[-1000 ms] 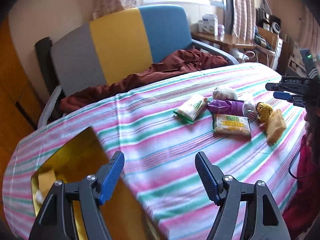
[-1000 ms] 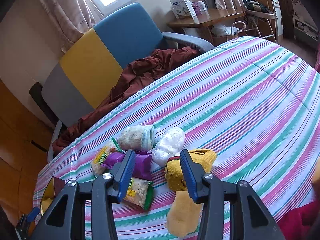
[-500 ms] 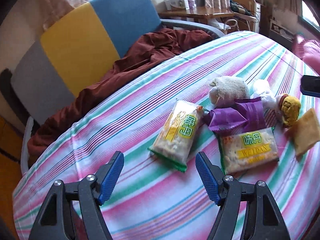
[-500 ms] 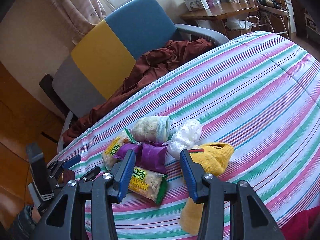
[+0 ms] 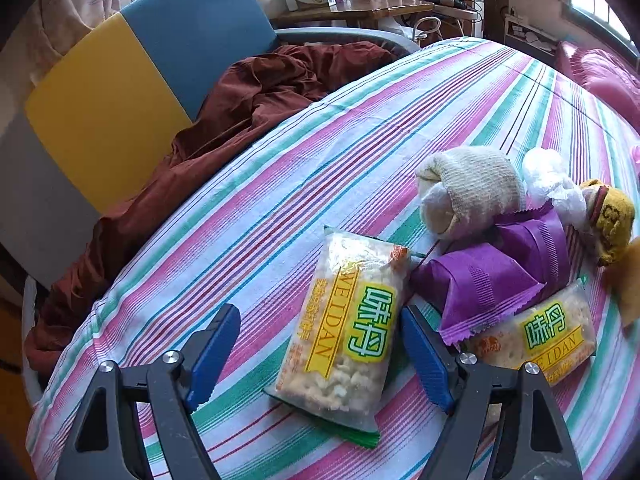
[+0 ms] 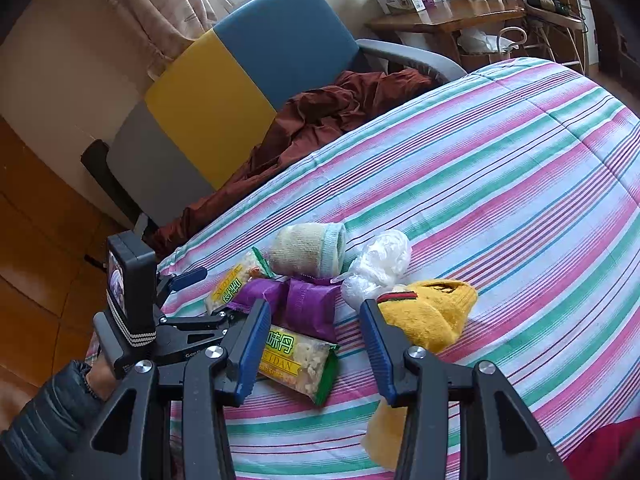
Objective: Organize objects
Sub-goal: 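Move both tools back to the pile and grasp a WEIDAN snack pack with the left tool, then grasp the purple snack packet with the right tool while the left tool holds the WEIDAN pack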
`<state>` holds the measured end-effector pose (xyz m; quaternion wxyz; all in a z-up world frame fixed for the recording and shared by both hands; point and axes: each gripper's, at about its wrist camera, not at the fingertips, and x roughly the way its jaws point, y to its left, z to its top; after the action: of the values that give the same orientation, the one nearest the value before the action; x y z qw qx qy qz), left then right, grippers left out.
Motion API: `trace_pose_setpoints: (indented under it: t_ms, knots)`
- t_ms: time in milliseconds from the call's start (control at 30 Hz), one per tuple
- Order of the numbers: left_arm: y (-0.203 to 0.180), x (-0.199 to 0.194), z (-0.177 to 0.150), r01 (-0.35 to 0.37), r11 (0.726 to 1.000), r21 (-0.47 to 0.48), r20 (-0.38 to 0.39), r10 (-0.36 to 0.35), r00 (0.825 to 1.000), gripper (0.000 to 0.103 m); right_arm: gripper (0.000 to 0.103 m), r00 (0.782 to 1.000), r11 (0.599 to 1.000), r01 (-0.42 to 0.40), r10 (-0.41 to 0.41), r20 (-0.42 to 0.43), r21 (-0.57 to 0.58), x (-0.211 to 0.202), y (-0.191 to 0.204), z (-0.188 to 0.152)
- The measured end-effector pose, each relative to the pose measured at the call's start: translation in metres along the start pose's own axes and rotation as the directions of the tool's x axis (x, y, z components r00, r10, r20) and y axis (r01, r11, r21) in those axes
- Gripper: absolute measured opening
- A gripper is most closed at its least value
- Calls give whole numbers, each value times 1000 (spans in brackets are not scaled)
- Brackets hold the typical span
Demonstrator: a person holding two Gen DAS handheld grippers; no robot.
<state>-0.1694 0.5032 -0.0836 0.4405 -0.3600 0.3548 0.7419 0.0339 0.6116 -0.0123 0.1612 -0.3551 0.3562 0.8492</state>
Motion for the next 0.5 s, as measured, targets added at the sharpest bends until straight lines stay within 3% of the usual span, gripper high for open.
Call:
trace_pose_setpoints:
  t_ms: [67, 133, 267, 500]
  knots:
    - [2, 4, -1, 33, 999, -23, 0, -33, 999, 75, 47, 1000, 1000, 3, -3, -2, -2, 1, 0, 0]
    - [5, 3, -2, 94, 992, -81, -6, -95, 995, 49, 47, 1000, 1000, 9, -9, -4, -3, 1, -1, 1]
    - [-2, -8, -16, 69, 989, -134, -5, -71, 997, 44, 47, 1000, 1000, 17, -17, -7, -2, 2, -2, 1]
    - [-12, -34, -53, 0, 963, -269, -70, -19, 997, 44, 47, 1000, 999, 24, -25, 6, 23, 0, -8, 3]
